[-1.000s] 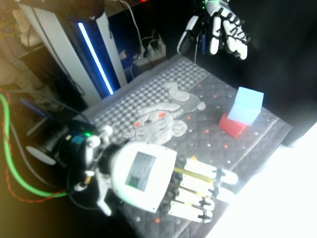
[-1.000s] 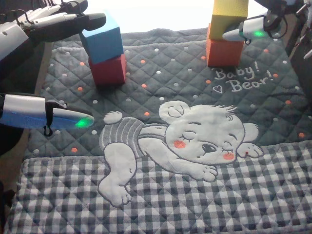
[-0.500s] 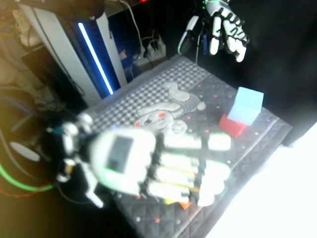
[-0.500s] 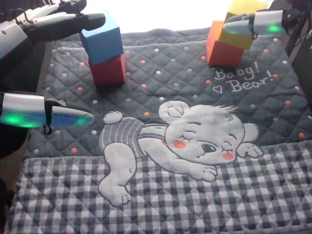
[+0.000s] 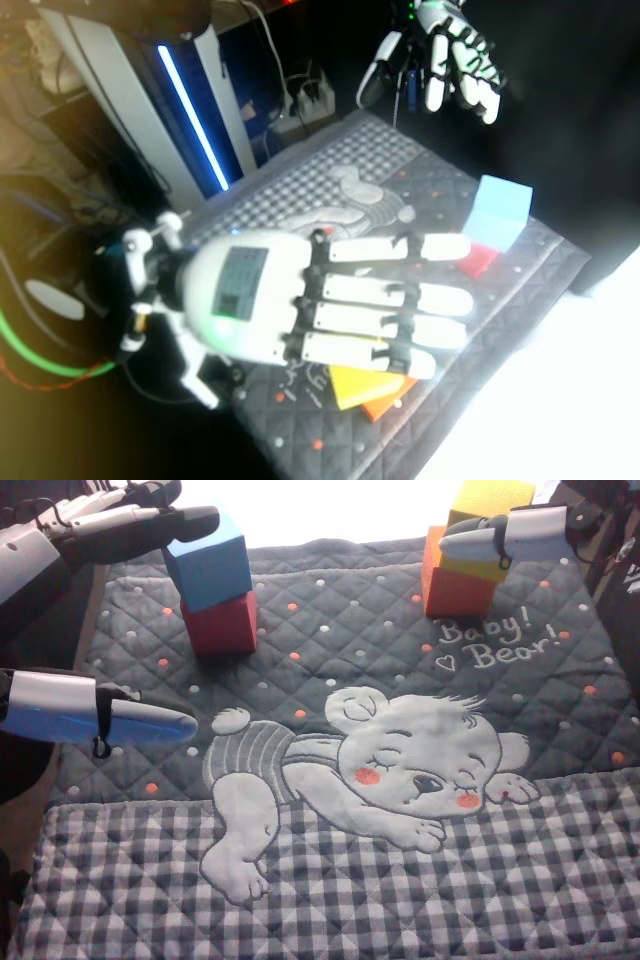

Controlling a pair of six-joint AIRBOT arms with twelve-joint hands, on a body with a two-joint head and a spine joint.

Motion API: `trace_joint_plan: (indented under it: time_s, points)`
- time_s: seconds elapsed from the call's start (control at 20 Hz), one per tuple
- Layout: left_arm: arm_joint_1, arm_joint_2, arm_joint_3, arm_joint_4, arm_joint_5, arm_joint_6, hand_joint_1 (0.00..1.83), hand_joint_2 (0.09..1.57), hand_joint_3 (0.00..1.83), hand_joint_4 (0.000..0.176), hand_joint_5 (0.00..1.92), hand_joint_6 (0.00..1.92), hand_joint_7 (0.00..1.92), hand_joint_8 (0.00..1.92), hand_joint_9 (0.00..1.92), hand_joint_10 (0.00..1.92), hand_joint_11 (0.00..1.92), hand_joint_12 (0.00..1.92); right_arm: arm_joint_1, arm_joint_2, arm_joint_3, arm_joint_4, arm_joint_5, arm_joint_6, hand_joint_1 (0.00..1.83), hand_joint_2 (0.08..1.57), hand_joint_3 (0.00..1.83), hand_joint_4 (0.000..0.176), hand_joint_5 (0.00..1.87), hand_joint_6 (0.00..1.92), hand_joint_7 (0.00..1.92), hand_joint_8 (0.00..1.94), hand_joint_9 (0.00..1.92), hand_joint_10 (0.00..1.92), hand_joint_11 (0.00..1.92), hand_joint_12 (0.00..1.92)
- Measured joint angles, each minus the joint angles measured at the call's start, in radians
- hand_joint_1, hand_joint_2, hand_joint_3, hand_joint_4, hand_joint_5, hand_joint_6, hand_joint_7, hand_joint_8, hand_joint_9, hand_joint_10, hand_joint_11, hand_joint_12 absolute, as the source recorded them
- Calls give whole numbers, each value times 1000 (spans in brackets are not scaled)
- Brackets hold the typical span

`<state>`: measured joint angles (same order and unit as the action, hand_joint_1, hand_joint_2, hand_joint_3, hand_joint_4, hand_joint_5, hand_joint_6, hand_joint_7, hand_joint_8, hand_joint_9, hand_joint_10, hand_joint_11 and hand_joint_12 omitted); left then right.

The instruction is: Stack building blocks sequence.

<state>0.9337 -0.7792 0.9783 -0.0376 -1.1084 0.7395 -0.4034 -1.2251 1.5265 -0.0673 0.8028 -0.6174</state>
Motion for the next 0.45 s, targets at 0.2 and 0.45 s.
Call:
trace_joint_plan:
  time_s: [0.2,0.45]
  points:
    - [-1,-2,0,-1,-4,0,852,860,11,48,129,0,85,0,29,0,0,151,0,45,-53,7,14,2,868,1057,5,118,0,0,0,0,11,1,0,729]
    - [23,-3,-2,-71,-116,2,534,933,1,12,0,0,14,0,39,5,0,739,-130,254,-256,2,370,-29,870,1127,2,0,182,21,150,5,64,3,0,93]
